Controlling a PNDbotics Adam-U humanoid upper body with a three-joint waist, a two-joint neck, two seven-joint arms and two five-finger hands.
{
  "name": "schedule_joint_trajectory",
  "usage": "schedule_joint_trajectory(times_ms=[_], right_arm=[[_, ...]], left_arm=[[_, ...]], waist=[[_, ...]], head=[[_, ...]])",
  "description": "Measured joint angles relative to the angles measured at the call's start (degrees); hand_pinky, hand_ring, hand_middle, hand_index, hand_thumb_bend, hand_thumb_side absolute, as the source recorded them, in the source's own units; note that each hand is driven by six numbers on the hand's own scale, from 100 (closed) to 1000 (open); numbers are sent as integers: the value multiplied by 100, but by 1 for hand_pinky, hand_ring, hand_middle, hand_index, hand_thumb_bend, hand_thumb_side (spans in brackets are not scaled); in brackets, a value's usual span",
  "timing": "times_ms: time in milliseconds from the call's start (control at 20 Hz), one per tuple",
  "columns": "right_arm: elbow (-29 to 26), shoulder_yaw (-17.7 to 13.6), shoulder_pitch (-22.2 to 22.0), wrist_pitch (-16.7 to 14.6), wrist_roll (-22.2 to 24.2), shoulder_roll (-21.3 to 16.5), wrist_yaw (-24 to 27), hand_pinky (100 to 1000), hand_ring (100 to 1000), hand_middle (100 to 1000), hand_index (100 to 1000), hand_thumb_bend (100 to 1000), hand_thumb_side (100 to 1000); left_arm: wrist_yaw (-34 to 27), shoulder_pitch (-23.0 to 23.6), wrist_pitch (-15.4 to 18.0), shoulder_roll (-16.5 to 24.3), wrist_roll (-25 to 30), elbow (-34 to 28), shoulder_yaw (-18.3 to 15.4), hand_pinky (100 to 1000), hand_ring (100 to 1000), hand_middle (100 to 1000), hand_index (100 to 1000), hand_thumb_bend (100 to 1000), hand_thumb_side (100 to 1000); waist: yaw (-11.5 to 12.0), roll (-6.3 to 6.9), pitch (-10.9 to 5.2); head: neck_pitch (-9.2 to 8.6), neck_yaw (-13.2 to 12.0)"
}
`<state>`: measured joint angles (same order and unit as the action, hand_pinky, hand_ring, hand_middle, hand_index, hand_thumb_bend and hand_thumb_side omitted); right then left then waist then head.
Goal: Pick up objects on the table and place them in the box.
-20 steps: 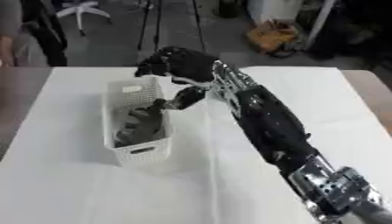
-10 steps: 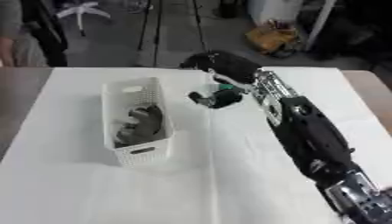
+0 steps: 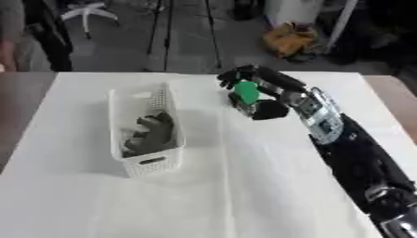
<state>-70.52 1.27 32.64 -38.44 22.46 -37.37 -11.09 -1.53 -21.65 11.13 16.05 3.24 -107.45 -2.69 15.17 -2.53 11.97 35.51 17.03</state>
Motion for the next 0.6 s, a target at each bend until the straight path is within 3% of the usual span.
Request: schedule_joint_trajectory(times_ms=[250,600], right_arm=[[-113,-188,-147,463,559,-78,984,730,662,677,910,100,686],[-528,-387,-370,703,556,-91,1396,694,620,633,892,118,617]], left_arm=[[-43,4,10,0,-18,0,-1,496,887,944,911,477,1000],[-76,37,9,-2,-74,0,-16,493,884,941,909,478,1000]], waist=[[-12,0,5],[-37,0,5]], head=[[0,-12],[-3,-13]])
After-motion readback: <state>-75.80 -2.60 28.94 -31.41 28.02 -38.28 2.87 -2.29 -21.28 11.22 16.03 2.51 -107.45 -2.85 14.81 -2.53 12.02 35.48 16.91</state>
